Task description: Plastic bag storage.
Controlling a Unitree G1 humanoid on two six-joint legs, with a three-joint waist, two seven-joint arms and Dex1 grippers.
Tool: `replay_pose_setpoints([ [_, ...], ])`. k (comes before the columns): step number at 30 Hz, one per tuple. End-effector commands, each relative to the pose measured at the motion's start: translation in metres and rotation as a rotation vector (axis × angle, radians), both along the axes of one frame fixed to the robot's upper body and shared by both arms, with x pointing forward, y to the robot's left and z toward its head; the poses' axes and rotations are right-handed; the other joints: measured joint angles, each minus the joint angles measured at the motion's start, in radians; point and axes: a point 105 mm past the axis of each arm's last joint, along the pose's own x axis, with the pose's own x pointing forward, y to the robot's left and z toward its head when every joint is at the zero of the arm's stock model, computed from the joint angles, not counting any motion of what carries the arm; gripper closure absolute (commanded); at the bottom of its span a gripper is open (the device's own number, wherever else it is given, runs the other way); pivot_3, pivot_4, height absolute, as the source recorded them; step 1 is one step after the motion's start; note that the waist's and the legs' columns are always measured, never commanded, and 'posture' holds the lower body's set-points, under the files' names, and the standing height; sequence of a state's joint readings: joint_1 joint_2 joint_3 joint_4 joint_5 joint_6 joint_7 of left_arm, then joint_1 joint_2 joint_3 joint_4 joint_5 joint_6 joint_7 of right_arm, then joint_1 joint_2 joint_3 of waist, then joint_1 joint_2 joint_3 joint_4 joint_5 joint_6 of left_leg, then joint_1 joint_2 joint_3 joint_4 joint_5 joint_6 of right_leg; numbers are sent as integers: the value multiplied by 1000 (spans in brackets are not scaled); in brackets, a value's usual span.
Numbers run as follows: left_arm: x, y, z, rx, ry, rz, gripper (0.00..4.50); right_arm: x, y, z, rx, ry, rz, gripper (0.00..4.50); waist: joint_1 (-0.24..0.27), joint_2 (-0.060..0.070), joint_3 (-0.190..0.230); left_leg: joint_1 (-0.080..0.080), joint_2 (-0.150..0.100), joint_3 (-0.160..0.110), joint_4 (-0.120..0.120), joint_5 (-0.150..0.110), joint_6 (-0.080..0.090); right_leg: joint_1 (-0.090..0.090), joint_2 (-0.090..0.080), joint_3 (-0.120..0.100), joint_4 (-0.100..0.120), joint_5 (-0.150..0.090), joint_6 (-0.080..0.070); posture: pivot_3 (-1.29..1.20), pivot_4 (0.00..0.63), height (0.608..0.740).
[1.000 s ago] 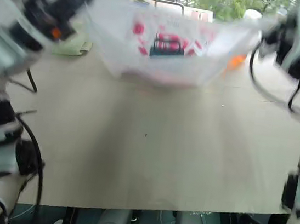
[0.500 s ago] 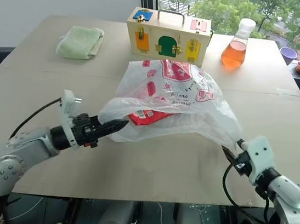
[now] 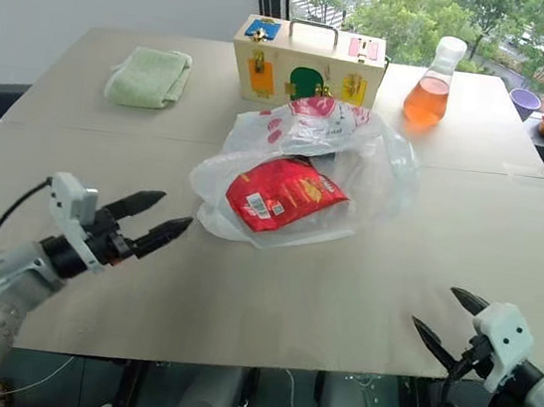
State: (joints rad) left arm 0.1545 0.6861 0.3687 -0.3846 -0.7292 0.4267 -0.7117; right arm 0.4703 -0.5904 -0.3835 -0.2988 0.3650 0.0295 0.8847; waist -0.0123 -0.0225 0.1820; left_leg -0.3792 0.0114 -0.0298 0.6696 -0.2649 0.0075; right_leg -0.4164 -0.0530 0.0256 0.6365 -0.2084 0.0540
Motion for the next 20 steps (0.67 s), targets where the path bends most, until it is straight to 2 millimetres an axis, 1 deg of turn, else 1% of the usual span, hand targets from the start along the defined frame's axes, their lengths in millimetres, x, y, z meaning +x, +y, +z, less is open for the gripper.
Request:
replay_pose_setpoints([
  [1,-6,0,6,23,-16,-57,156,3,-12,12,-26,-71,10,40,-2,1,0,0,0,0,0,0,0,0,0,0,0,0,0,0,150,740],
  [7,-9,3,3,7,-3,-43,156,10,-19,20,-34,-117,11,40,0,1,0,-1,0,1,0,0,0,0,0,1,-1,0,0,0,150,740],
  [9,-16,-6,-1,11,23,-88,156,16,-22,24,-24,-131,0,40,0,1,0,-1,0,1,0,0,0,0,0,0,-1,0,0,0,150,740],
  [12,-36,-25,-21,40,101,-199,156,36,-30,31,-49,-160,-3,40,-7,1,0,-1,0,1,0,0,0,0,0,1,-1,0,0,0,150,740],
  [14,-44,-33,-30,38,124,-227,156,48,-35,37,-62,-170,2,40,-7,1,0,0,-1,4,0,-1,1,0,-1,3,-2,0,0,0,150,740],
  [16,-48,-38,-34,26,128,-230,156,55,-39,40,-75,-163,19,40,-3,1,0,0,-1,4,0,-1,1,0,-1,3,-2,0,0,0,150,740],
  [20,-43,-30,-29,-4,104,-177,156,62,-44,51,-123,-158,57,40,6,2,0,-1,0,-1,0,-1,1,0,1,-1,-1,0,0,0,150,740],
])
